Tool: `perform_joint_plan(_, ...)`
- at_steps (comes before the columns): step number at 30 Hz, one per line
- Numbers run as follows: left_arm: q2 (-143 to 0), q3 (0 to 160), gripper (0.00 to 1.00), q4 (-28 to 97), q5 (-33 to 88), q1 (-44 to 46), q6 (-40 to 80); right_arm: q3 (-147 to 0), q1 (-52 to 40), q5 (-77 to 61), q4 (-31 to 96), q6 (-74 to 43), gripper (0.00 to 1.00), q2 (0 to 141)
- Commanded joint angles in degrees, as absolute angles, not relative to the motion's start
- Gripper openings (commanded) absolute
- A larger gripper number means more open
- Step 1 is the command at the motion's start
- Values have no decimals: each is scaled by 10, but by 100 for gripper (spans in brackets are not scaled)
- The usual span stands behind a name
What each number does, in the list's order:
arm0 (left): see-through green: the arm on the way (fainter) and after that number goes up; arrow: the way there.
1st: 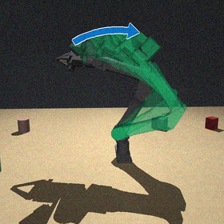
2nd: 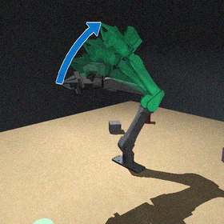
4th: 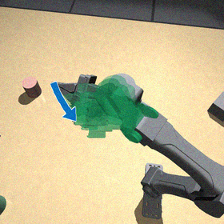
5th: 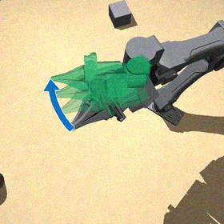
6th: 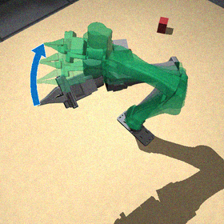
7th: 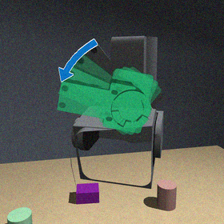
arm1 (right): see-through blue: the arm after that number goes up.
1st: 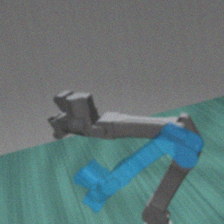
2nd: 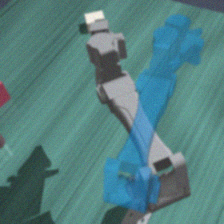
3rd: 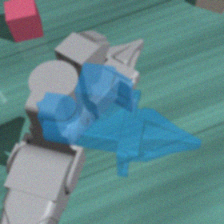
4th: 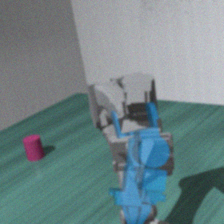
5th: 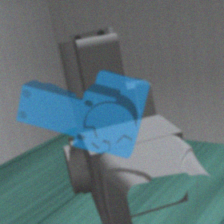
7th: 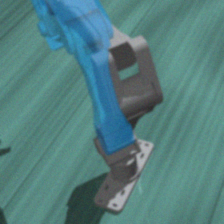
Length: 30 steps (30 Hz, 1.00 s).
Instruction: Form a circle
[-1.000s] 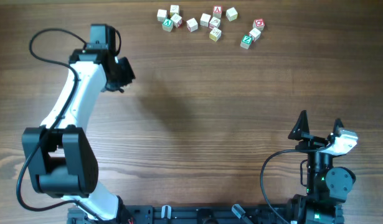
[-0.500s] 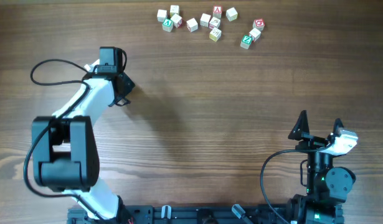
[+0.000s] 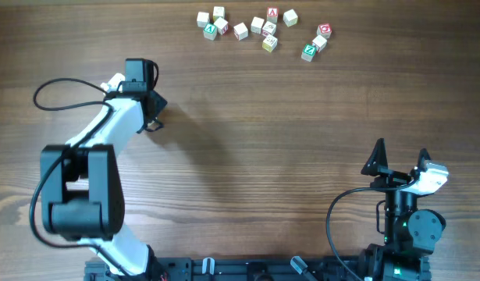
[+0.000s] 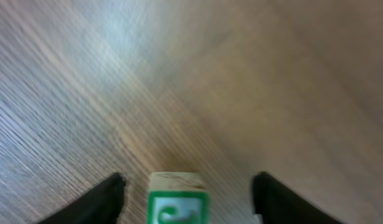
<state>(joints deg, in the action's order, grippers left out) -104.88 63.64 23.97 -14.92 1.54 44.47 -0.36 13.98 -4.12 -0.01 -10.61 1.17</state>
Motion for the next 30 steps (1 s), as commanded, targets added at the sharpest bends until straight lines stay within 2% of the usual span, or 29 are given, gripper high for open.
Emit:
perform_joint_plan(1,-957,727,89,229,-132,17,349,-3,142,-48,-2,-111,100,8)
perform_joint_plan(3,-929,808,100,214,-113,25,295,-3,142,-48,-2,-111,100,8)
perform_joint_plan(7,-937,947,100,118,-98,51,230,-3,142,-48,-2,-111,100,8)
perform_joint_plan(13,-1028,966,100,-59,-76,92,227,-3,142,-48,-2,-111,100,8)
perform_joint_plan(21,-1263,1126,100,-3,-15,115,229,-3,142,-48,-2,-111,100,8)
perform_joint_plan(30,-1409,1131,100,23,19,114,167,-3,142,-48,-2,-111,100,8)
